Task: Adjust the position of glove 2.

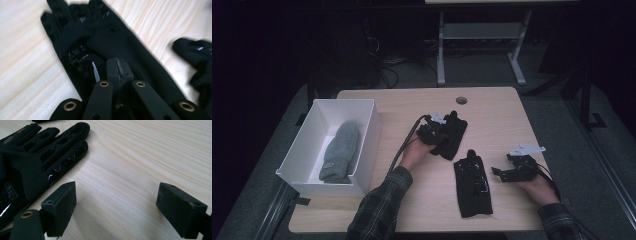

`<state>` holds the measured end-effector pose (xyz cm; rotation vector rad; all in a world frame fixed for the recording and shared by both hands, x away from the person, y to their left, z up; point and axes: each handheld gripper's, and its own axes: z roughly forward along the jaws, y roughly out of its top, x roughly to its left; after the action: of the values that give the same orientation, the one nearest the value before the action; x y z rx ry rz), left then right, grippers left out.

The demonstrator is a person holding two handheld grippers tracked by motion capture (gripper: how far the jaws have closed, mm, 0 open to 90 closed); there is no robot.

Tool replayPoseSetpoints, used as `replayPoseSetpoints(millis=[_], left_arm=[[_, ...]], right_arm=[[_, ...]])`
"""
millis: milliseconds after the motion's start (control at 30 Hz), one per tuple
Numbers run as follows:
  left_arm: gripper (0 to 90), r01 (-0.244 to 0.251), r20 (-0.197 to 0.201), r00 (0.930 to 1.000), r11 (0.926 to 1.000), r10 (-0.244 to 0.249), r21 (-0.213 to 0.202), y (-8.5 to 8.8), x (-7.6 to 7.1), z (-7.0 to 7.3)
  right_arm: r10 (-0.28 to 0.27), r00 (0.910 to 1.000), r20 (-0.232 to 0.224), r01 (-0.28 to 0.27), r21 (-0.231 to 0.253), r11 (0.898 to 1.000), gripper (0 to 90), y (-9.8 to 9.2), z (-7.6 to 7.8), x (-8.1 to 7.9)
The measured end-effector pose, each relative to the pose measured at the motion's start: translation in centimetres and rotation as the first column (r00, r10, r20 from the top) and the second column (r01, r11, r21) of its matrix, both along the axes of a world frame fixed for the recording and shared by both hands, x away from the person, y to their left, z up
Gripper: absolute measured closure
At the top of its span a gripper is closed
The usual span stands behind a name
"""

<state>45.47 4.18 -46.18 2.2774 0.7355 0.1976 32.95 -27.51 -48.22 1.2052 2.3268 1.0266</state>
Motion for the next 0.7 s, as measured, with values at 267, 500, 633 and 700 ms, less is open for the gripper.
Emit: replayPoseSetpoints(millis=[267,500,633,700], left_arm=[[89.8,-0.002,-0.02,0.9998,1.0,0.002,-0.003,1.6,-1.4,0.1],[89.8,0.013,-0.052,0.9985,0.9998,-0.014,-0.016,3.9,-3.7,0.2],[89.8,0.029,-0.072,0.9969,0.9992,-0.031,-0.029,4.9,-5.3,0.2],[89.8,0.04,-0.084,0.9956,0.9988,-0.042,-0.03,5.2,-6.1,0.3]], right_arm=[[0.0,1.0,0.001,0.0,0.001,1.0,16.2,0.0,0.0,0.0],[0.0,1.0,0.001,0.0,0.001,1.0,16.2,0.0,0.0,0.0],[-0.002,1.0,-0.002,0.002,0.001,1.0,16.0,0.1,0.0,0.0],[-0.002,1.0,-0.002,0.002,0.001,1.0,15.9,0.1,0.0,0.0]])
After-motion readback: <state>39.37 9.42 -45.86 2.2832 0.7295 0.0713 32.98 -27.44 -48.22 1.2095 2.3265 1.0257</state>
